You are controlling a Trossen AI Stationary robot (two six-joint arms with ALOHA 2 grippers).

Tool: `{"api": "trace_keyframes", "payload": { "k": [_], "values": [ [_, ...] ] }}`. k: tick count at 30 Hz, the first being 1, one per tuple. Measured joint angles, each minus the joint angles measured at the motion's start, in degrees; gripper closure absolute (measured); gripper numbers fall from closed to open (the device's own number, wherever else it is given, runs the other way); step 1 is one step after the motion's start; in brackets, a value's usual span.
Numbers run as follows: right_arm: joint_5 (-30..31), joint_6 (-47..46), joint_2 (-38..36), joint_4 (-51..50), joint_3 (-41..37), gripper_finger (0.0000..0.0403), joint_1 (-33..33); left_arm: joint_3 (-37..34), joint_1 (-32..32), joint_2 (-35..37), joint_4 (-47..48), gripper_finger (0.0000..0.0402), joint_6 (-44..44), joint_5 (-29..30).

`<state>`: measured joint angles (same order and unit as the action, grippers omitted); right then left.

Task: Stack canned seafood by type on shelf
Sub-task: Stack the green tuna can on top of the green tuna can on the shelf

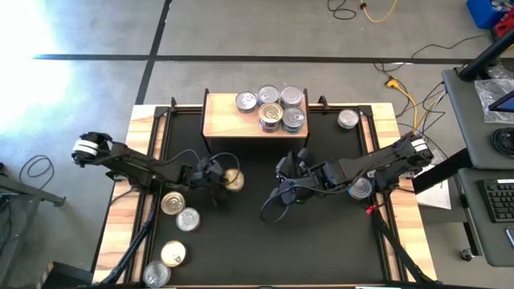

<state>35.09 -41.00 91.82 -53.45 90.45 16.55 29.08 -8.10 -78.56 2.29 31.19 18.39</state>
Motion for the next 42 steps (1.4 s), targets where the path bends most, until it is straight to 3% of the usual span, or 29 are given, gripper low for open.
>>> {"api": "trace_keyframes", "payload": {
  "k": [4,9,12,15,18,21,25,33,35,42],
  "values": [
    [0.0,2.5,0.1,1.9,-1.4,0.0390,-0.8,6.5,0.1,-0.4,4.4,0.0401,-2.2,-1.5],
    [-0.9,4.5,0.2,9.5,-4.8,0.0390,-1.2,12.3,-0.2,1.4,17.8,0.0401,-13.1,-2.0],
    [-1.7,4.6,0.3,17.1,-7.7,0.0390,-1.2,11.6,-0.1,3.3,28.2,0.0400,-15.3,0.2],
    [-1.9,4.8,1.3,20.5,-9.6,0.0390,-1.2,8.5,0.2,6.2,31.8,0.0399,-15.2,3.1],
    [-0.7,4.6,3.4,21.2,-10.2,0.0390,-1.0,5.7,0.7,8.5,32.7,0.0382,-12.9,-2.3],
    [-1.7,4.9,6.7,22.3,-9.8,0.0390,-0.7,3.7,0.6,9.8,32.6,0.0340,-12.2,-4.9],
    [-9.1,4.6,11.3,22.5,-6.5,0.0374,-1.4,2.9,0.7,10.1,32.1,0.0247,-12.3,-5.6],
    [-10.6,2.4,17.0,20.5,-2.2,0.0275,-2.9,2.7,0.7,5.4,24.9,0.0026,-17.0,-4.5],
    [-10.6,1.2,17.8,19.1,-2.2,0.0248,-3.3,1.7,0.7,4.2,20.3,0.0010,-20.4,-4.6],
    [-14.6,1.0,19.8,19.2,-2.1,0.0176,-3.6,-4.6,0.9,4.8,1.0,0.0034,-27.6,-10.9]
  ]
}}
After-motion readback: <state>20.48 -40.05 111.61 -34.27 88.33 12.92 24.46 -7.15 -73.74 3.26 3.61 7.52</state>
